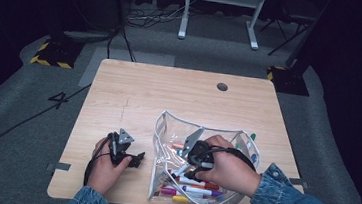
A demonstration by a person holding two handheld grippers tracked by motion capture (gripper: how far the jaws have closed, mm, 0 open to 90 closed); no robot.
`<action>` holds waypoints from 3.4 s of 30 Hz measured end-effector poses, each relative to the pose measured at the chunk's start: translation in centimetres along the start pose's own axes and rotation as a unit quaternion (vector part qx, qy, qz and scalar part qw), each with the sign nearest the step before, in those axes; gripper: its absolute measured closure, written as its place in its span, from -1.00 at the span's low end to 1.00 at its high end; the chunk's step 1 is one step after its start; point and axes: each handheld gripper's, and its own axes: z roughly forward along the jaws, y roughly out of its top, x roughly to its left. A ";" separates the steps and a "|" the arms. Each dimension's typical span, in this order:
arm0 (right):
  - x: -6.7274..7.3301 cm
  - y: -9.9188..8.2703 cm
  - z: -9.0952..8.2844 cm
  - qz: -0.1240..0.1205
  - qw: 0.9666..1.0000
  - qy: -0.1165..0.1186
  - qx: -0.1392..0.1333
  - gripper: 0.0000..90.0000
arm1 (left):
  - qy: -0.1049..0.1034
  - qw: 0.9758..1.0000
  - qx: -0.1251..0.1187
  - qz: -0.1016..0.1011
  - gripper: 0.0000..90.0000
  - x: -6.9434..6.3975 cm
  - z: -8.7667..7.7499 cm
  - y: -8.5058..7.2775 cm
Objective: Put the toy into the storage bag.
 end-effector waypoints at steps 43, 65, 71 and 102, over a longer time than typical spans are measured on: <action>-9.8 -21.8 -3.4 0.353 0.914 -0.151 -0.133 -0.06 | 0.000 1.000 0.000 0.001 -0.79 0.0 0.0 0.0; -8.1 -24.4 3.7 0.390 0.910 -0.121 -0.074 -0.13 | 0.000 1.000 0.000 0.001 -0.79 0.0 0.0 0.0; -7.2 -25.5 3.0 0.384 0.912 -0.137 -0.050 0.27 | 0.000 1.000 0.000 0.001 -0.79 0.0 0.0 0.0; -6.4 -21.7 -7.7 0.332 0.925 -0.108 -0.149 0.72 | 0.000 1.000 0.001 0.001 -0.79 0.0 0.0 0.0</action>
